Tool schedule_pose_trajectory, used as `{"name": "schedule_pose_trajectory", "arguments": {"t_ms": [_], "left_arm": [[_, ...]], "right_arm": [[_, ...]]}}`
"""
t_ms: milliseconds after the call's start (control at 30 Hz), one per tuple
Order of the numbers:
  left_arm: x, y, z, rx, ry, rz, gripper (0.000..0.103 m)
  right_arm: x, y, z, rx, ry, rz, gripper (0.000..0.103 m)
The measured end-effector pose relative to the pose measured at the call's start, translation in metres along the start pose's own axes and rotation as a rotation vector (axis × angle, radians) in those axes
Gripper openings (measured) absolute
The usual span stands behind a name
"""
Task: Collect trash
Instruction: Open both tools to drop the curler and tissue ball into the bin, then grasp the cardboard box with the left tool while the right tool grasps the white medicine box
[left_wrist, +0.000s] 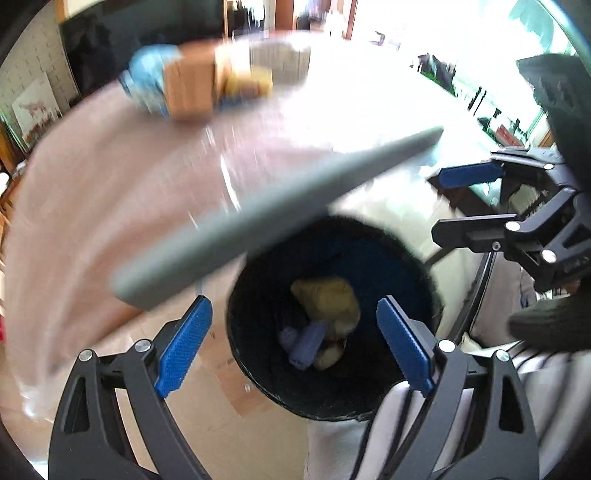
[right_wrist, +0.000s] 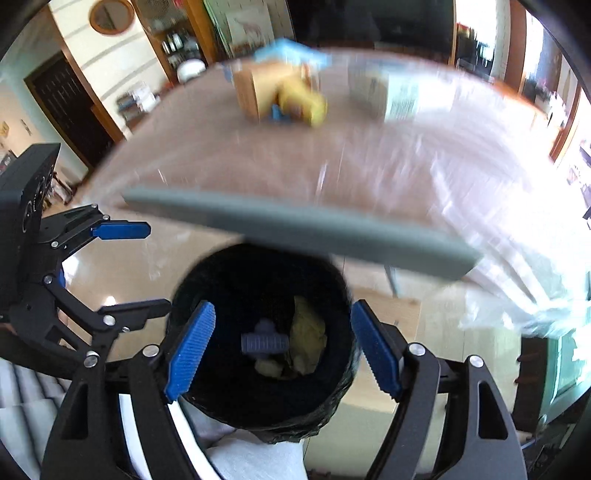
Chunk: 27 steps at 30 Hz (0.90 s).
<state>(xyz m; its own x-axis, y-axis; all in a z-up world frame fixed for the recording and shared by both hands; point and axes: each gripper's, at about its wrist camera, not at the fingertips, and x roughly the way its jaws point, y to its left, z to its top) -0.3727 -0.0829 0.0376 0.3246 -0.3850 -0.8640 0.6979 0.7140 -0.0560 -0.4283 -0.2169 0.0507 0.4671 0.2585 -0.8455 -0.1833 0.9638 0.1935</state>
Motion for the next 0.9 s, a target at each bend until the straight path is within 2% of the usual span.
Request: {"name": "schedule_pose_trajectory", "arguments": {"t_ms": [33, 133, 167, 267, 500, 567, 667, 800, 867, 900], "left_arm": [[-0.012, 0.003, 0.005, -0.005, -0.036, 0.01, 0.1], [-0.036, 0.016, 0.028, -0.037, -0.142, 0.062, 0.101], [-0.038, 0.022, 0.038, -0.052, -0.158, 0.073, 0.101], [-0.03, 0.041, 0.064, -0.089, -0.173, 0.113, 0.101], [0.006, 0.07, 0.118, -0.066, -0.143, 0.16, 0.101], [0.02, 0.077, 0.128, -0.067, -0.124, 0.147, 0.101], [0.036, 0.084, 0.14, -0.071, -0.093, 0.139, 0.101], [0.041, 0.088, 0.146, -0.065, -0.1, 0.117, 0.101], [0.042, 0.088, 0.148, -0.055, -0.107, 0.101, 0.097], [0.043, 0.088, 0.149, -0.048, -0.104, 0.105, 0.092]], "right_arm": [[-0.009, -0.001, 0.005, 0.001, -0.031, -0.012, 0.081], [-0.029, -0.015, 0.032, 0.028, -0.135, -0.075, 0.092], [-0.032, -0.019, 0.039, 0.038, -0.159, -0.092, 0.095], [-0.028, -0.036, 0.069, 0.053, -0.206, -0.142, 0.095], [0.019, -0.063, 0.141, -0.025, -0.173, -0.235, 0.095], [0.033, -0.07, 0.154, -0.039, -0.153, -0.244, 0.095], [0.043, -0.078, 0.163, -0.042, -0.134, -0.225, 0.095], [0.055, -0.082, 0.174, -0.063, -0.115, -0.21, 0.092], [0.059, -0.081, 0.177, -0.074, -0.104, -0.198, 0.084], [0.06, -0.08, 0.178, -0.08, -0.099, -0.196, 0.082]]}}
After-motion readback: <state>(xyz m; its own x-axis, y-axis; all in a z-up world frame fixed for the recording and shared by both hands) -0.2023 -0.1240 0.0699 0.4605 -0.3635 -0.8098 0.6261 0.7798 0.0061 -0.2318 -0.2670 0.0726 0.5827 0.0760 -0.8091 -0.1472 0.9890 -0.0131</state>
